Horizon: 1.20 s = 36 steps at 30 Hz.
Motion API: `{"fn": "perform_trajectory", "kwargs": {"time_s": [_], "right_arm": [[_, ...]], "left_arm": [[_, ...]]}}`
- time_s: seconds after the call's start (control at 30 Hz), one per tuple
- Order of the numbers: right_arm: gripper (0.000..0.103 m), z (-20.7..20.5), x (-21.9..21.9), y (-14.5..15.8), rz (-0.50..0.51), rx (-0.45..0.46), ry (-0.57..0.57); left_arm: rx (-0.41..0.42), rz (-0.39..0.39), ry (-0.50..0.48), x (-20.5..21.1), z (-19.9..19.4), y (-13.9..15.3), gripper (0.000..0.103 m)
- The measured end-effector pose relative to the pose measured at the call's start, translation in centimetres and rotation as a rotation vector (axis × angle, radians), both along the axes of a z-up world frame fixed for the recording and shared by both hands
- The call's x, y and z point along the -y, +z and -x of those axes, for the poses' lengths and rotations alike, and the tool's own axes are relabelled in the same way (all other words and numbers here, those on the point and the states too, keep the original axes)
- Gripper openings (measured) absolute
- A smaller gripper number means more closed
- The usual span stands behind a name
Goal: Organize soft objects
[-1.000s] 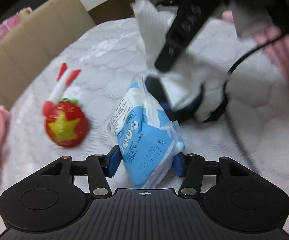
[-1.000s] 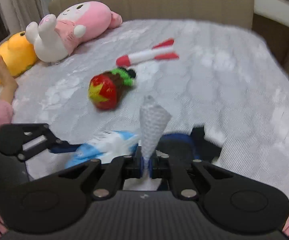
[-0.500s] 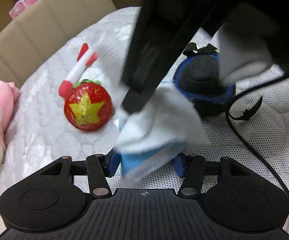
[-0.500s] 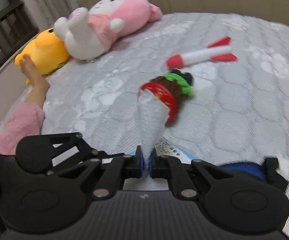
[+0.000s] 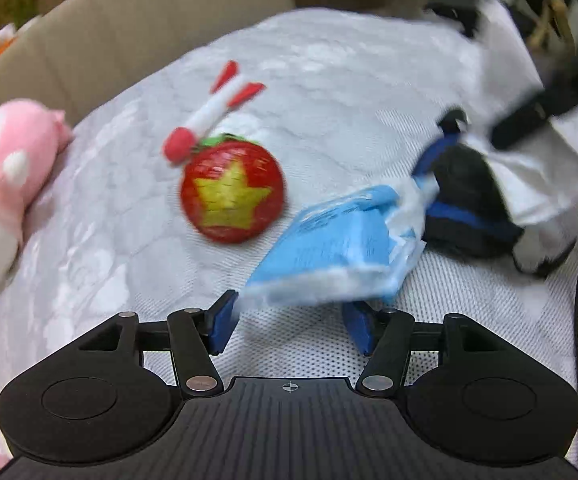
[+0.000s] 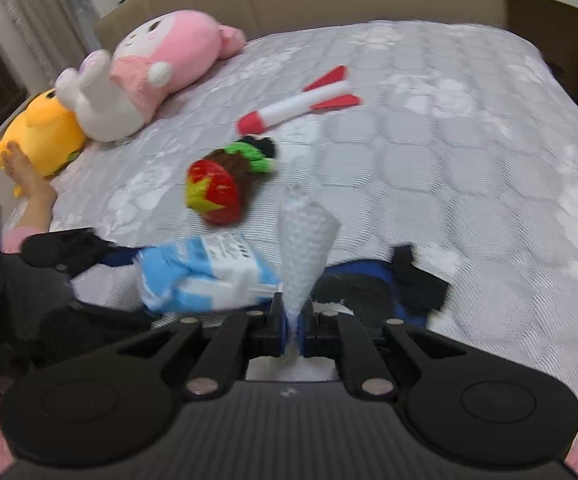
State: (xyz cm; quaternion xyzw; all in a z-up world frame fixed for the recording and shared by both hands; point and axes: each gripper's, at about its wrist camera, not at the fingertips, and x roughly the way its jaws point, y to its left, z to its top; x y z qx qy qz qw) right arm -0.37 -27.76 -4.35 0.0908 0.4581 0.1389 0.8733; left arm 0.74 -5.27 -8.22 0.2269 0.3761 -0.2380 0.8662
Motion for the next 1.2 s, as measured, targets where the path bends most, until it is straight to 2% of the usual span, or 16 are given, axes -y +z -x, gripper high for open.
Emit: {"fn": "perform_trajectory", "kwargs": {"time_s": [0.07, 0.1, 0.27, 0.4, 0.47, 0.53, 0.63, 0.9, 1.03, 1.13, 1.2], "right_arm": [[0.006, 0.2, 1.2, -0.3, -0.058, -0.029, -0.034], [0.006, 0.2, 1.7, -0.5, -0.091, -0.041, -0.049], [0.006, -0.2, 0.5, -0.3, -0.185, -0.026, -0.031], [0.006, -1.3, -1.5, 1.4, -0.271, 0.039, 0.008], [0.007, -2.4, -2.6, 2.4, -0.315, 0.078, 0.052], [0.008, -3.6, -3.9, 2.5, -0.311, 0.087, 0.103], [0.008, -3.9, -3.4, 1.6, -0.263, 0.068, 0.072], [0.008, -4.6, -2.1, -0.8, -0.135, 0.018, -0.012], [0.008, -4.7, -0.1, -1.7, -0.185, -0.03, -0.055], [0.008, -4.9, -0.1, -2.6, -0.14, -0.061, -0.054], [0.008, -4.6, -0.3, -2.9, -0.128, -0.08, -0.04]], "left_arm": [[-0.009, 0.066, -0.007, -0.8, 0.2, 0.9, 0.064], [-0.009, 0.082, -0.019, -0.9, 0.2, 1.0, 0.069], [0.024, 0.035, -0.077, 1.5, -0.5, -0.3, 0.072], [0.061, 0.055, -0.112, 3.7, -0.8, -0.3, 0.064], [0.084, 0.044, -0.143, 4.8, -0.9, -0.2, 0.064], [0.094, 0.041, -0.162, 5.5, -1.0, -0.1, 0.064], [0.097, 0.039, -0.167, 6.1, -1.6, -0.1, 0.064], [0.038, 0.034, -0.176, 6.4, -2.1, -1.3, 0.064], [0.023, 0.022, -0.189, 6.2, -1.7, -1.0, 0.065], [-0.012, 0.02, -0.2, 5.4, -1.1, -0.3, 0.069], [-0.067, 0.054, -0.212, 4.0, -0.1, 0.5, 0.072]]}}
